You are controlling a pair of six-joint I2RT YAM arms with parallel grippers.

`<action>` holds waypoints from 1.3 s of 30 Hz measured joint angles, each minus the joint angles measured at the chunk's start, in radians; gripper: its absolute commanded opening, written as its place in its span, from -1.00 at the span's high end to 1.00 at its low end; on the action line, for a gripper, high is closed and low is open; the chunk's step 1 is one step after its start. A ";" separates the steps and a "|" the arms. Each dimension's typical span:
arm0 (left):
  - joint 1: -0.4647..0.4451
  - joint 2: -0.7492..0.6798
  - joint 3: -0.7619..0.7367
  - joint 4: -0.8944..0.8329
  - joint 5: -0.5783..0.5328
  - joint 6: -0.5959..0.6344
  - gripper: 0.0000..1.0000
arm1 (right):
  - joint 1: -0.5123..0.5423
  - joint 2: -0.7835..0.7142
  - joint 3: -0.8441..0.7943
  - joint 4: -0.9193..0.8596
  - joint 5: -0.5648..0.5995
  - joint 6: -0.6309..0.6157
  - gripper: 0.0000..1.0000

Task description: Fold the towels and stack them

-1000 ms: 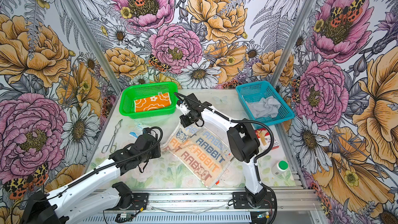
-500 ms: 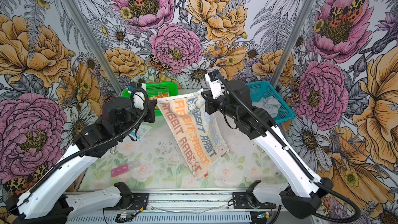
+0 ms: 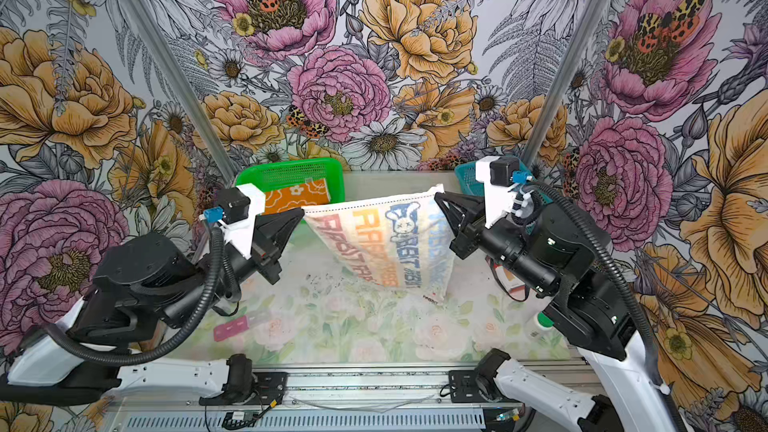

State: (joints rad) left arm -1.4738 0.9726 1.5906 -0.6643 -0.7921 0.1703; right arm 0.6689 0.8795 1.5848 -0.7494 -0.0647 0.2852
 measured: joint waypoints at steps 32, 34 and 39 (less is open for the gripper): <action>0.861 0.381 -0.300 0.249 0.577 -0.243 1.00 | -0.267 0.358 -0.338 0.240 0.050 0.043 1.00; 0.891 0.469 -0.293 0.298 0.618 -0.250 1.00 | -0.318 0.425 -0.341 0.296 0.016 0.043 1.00; 0.941 0.704 -0.234 0.404 0.671 -0.251 1.00 | -0.425 0.669 -0.340 0.458 -0.087 0.036 1.00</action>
State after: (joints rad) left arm -0.5323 1.6764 1.3567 -0.2604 -0.1211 -0.0811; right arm 0.2436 1.5482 1.2446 -0.2916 -0.1513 0.3210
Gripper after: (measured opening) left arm 0.046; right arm 0.046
